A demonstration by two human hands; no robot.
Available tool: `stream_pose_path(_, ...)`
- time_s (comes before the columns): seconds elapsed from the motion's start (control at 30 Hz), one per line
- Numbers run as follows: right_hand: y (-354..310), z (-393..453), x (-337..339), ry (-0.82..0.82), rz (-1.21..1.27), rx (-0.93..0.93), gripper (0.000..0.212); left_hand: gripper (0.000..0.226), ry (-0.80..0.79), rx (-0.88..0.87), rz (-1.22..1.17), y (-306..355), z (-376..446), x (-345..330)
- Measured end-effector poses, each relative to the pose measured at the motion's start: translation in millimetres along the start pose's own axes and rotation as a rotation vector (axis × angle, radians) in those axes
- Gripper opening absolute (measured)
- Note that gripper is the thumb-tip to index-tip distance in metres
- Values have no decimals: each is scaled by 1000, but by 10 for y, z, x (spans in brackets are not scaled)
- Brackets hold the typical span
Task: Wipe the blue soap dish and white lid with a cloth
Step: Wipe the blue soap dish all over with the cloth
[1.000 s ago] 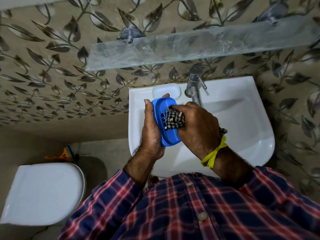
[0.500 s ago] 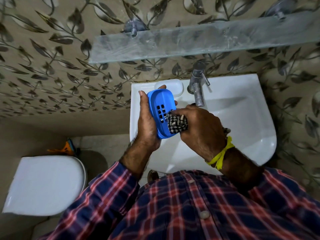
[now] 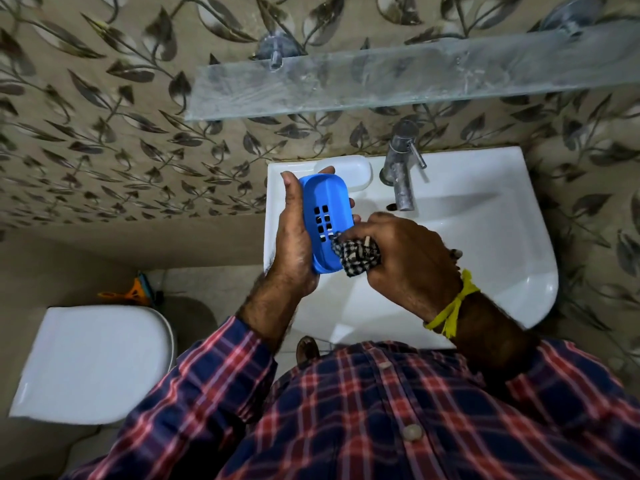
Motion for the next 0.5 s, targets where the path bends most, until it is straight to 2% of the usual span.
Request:
stream_pose_path(0.13,-19,-17,4,62,-168,4,49,72,-22,13,53,0,-10,-9)
stream_pose_path(0.27,-48,-66,-10,-99,-231,-40,49,69,-14,-8,110,-3,14,33)
stream_pose_path(0.37,-58,-62,14,-152,-275,-39,45,72,-33,-8,139,-3,37,5)
stream_pose_path(0.5,7,-21,62,-317,-89,-122,41,67,-79,17,163,-23,37,-84)
Point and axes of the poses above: each hand's wrist, its own z-axis towards the middle knuckle, its own x-axis out of the back of the hand, y = z × x, the point moved 3 cm from there along z, towards the middle knuckle, and after that the axes turned 6 degrees about -x, right-handed, at the moved point
